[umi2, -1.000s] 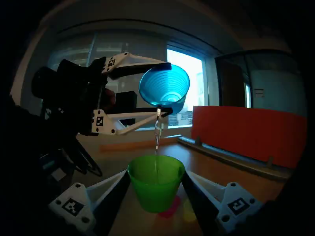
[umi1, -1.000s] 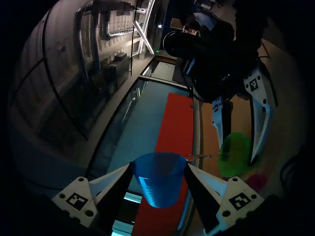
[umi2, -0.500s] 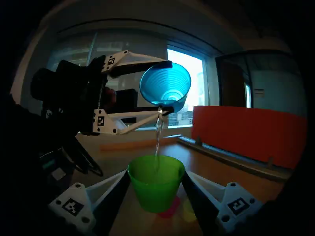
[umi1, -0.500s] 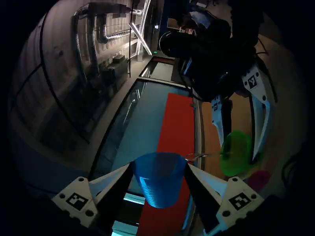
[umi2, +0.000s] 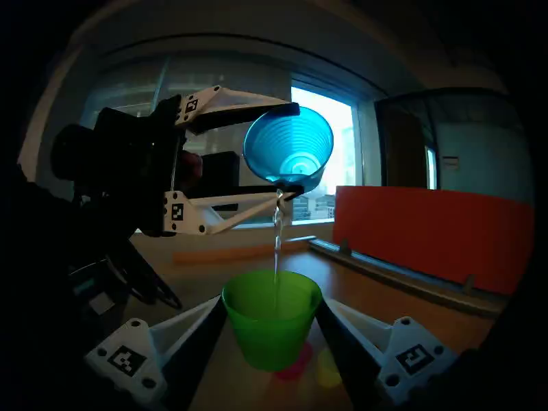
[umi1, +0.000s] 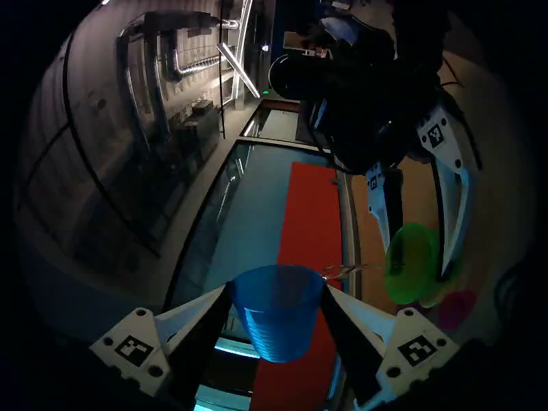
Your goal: Pour water
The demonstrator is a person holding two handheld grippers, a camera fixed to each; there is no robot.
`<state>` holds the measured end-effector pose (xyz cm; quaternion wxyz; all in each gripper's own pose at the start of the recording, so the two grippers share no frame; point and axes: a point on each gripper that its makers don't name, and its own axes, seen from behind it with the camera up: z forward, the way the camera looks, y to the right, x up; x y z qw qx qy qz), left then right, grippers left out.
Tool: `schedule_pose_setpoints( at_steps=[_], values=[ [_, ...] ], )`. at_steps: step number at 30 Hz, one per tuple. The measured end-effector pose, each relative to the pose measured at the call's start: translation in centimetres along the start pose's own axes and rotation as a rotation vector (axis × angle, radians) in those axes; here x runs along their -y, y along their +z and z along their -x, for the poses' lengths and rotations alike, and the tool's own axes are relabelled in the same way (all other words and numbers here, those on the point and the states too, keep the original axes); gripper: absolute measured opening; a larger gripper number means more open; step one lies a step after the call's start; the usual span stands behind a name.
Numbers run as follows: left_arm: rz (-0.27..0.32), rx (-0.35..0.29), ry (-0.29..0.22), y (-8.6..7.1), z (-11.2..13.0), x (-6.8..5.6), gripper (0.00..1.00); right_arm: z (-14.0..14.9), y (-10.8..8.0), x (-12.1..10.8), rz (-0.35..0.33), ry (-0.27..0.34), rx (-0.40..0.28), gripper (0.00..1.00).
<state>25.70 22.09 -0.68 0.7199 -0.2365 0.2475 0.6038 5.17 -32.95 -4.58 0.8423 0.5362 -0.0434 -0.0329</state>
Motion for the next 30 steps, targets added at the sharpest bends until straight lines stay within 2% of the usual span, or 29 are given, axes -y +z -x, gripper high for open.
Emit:
schedule_pose_setpoints(
  at_steps=[6,18,30],
  values=[
    [-0.008,-0.002,0.028,0.08,-0.14,0.33,0.88,0.18,0.05,-0.03,0.002,-0.003,0.0,0.91],
    [-0.007,-0.002,0.07,0.04,-0.28,0.09,0.89,-0.03,0.06,-0.03,0.002,-0.001,0.0,0.91],
    [-0.016,-0.001,0.105,0.09,-0.28,0.62,0.89,-0.3,-0.07,-0.12,0.006,-0.004,-0.003,0.91]
  ],
)
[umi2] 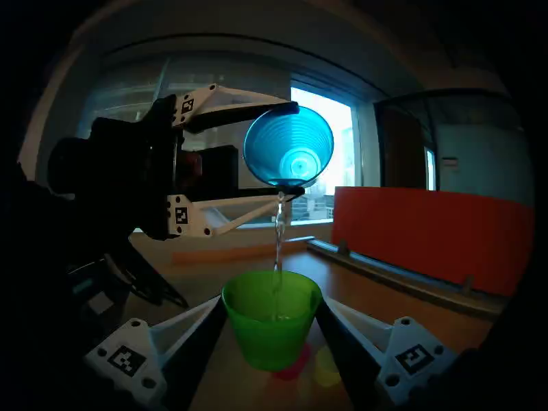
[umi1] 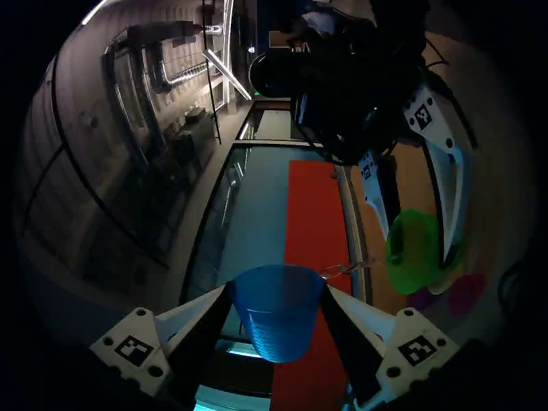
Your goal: Pour water
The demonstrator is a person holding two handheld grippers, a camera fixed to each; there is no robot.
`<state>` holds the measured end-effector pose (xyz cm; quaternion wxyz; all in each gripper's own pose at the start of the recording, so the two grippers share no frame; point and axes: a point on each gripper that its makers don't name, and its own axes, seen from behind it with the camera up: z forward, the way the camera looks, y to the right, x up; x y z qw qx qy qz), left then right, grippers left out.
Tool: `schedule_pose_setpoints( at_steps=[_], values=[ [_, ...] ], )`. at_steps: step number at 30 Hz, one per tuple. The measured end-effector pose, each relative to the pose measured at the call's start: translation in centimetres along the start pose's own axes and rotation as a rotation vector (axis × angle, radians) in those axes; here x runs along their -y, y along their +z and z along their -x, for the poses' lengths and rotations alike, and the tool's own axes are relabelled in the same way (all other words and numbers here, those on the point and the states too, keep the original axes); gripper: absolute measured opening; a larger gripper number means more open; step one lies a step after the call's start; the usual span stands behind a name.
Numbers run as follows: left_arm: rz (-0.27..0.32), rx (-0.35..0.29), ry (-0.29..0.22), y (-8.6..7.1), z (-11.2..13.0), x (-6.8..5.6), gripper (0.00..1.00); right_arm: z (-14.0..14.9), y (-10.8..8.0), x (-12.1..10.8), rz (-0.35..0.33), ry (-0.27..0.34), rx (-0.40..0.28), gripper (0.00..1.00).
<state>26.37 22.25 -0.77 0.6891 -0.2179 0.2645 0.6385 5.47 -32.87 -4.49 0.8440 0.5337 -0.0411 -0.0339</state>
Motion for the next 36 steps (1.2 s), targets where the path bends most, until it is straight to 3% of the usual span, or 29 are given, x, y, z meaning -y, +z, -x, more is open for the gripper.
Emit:
schedule_pose_setpoints(
  at_steps=[24,36],
  values=[
    [-0.02,-0.01,0.104,1.1,-0.8,0.2,0.88,-0.4,-0.5,-0.4,0.009,-0.006,-0.012,0.91],
    [-0.029,-0.019,0.158,0.4,-1.6,0.4,0.89,-0.5,-0.6,-0.5,0.011,-0.009,-0.015,0.91]
  ],
)
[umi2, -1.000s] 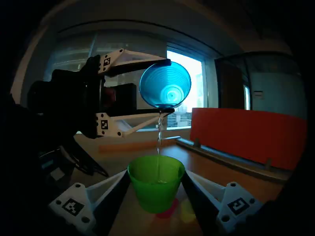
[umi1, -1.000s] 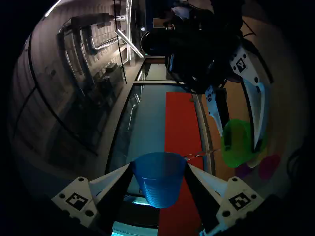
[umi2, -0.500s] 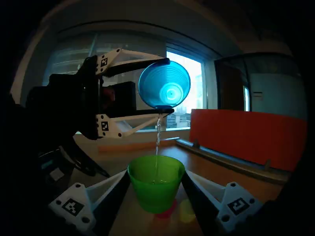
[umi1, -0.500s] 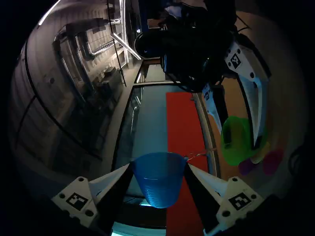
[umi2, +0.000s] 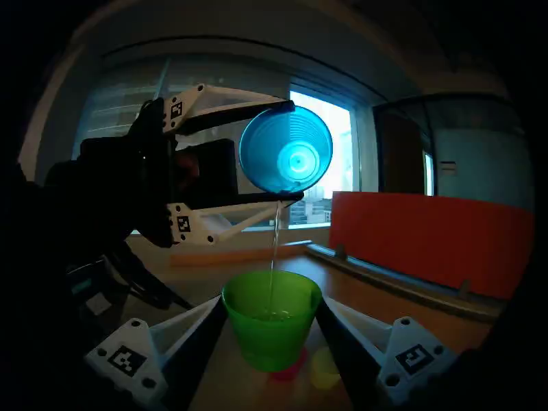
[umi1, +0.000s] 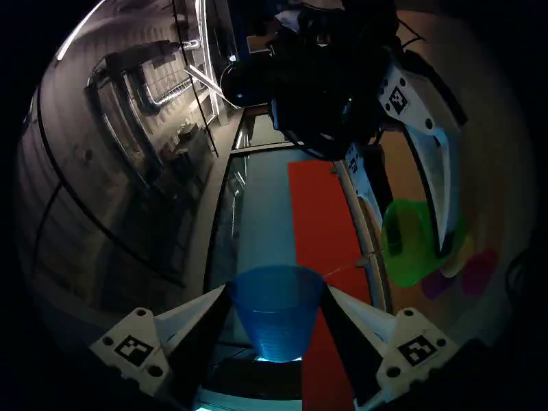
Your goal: Pour water
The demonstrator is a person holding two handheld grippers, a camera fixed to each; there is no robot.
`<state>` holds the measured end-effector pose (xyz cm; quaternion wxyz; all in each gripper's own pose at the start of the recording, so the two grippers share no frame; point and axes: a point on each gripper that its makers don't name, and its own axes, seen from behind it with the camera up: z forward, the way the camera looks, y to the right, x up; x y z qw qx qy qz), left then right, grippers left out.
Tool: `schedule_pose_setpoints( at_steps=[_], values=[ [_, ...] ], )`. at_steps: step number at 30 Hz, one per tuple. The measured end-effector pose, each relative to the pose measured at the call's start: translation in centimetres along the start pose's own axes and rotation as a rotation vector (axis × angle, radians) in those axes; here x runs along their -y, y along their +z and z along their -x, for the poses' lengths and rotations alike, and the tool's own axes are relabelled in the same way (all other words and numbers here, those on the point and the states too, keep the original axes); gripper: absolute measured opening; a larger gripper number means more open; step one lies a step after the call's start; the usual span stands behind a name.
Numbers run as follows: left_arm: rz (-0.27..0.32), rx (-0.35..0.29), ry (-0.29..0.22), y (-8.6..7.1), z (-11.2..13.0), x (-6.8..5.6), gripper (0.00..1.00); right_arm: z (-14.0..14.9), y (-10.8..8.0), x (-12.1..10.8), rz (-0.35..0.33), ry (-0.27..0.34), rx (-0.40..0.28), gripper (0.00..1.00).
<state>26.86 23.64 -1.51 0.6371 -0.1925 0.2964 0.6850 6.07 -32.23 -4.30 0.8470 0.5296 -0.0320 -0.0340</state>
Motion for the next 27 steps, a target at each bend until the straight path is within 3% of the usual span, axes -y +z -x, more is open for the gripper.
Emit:
schedule_pose_setpoints(
  at_steps=[12,18,21,27],
  values=[
    [0.007,-0.004,0.02,0.0,-0.2,-0.3,0.88,-0.2,-0.2,0.0,0.004,-0.001,-0.001,0.91],
    [0.008,-0.005,0.007,0.1,-0.1,-0.1,0.88,-0.3,-0.2,0.0,0.004,-0.001,-0.003,0.91],
    [0.007,-0.002,-0.009,0.2,0.1,0.1,0.89,-0.2,-0.2,0.0,0.005,-0.003,-0.003,0.91],
    [0.012,0.026,-0.12,0.2,1.4,-0.5,0.88,-0.3,-0.3,0.0,0.01,-0.002,-0.007,0.91]
  ],
)
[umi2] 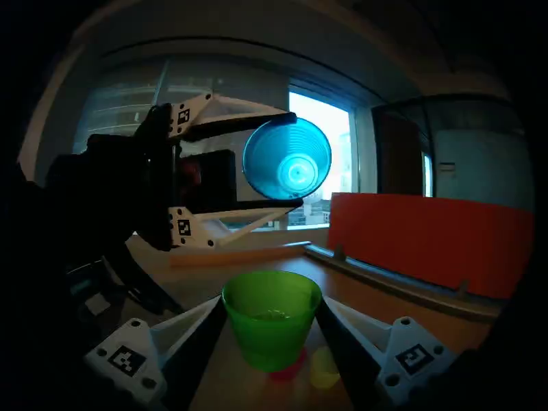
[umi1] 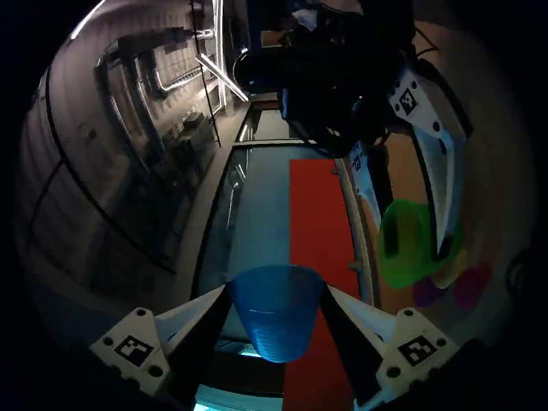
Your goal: Pour water
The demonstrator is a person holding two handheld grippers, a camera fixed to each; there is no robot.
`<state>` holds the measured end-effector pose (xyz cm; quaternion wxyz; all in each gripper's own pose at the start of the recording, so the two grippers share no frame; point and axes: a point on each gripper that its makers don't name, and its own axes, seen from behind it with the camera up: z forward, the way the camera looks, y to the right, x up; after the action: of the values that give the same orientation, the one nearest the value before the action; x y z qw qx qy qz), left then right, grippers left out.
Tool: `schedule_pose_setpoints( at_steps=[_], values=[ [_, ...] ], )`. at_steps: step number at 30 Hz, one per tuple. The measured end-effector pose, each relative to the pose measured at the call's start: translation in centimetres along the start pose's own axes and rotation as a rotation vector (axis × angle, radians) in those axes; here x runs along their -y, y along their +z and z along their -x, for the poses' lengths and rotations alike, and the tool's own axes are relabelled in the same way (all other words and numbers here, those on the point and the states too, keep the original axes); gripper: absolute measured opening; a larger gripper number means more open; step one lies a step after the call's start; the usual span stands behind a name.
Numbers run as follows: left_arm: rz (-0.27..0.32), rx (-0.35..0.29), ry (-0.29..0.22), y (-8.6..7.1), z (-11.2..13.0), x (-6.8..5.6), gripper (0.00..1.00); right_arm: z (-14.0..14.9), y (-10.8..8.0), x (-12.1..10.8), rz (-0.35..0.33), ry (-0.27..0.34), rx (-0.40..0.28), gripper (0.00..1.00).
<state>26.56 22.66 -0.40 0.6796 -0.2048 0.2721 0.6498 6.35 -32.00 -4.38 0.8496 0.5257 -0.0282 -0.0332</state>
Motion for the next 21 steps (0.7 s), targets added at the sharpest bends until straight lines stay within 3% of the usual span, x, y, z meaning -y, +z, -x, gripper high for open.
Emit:
schedule_pose_setpoints(
  at_steps=[12,21],
  values=[
    [0.009,0.034,-0.357,-0.1,2.2,-1.4,0.88,-0.3,-0.2,-0.1,0.012,-0.003,-0.007,0.91],
    [-0.006,0.051,-0.659,-0.6,3.8,-1.3,0.88,-0.4,-0.3,-0.4,0.022,-0.003,-0.014,0.9]
  ],
)
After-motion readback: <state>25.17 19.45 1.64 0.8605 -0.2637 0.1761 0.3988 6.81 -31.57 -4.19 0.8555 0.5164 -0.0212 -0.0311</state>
